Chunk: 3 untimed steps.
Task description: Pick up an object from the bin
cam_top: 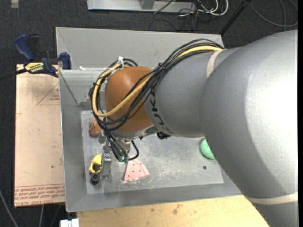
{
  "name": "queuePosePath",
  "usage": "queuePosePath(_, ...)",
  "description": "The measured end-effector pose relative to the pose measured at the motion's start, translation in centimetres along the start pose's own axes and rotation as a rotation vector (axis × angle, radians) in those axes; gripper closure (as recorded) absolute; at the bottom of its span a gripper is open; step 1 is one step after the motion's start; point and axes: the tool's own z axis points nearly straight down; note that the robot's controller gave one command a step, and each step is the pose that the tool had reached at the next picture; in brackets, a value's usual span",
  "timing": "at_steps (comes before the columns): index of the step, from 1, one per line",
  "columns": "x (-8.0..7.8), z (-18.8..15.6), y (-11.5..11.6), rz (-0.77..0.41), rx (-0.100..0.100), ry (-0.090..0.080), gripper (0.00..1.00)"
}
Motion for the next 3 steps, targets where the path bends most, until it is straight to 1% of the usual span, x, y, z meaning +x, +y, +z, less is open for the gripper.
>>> queuePosePath(1, 1.0, 3.7, -0.4, -0.052, -0.001, -0.003, 0.0)
queuePosePath(2, 1.4, 5.4, -0.7, -0.124, 0.002, 0.002, 0.0)
queuePosePath(3, 1.8, 5.3, 0.9, 0.052, -0.004, -0.005, 1.0)
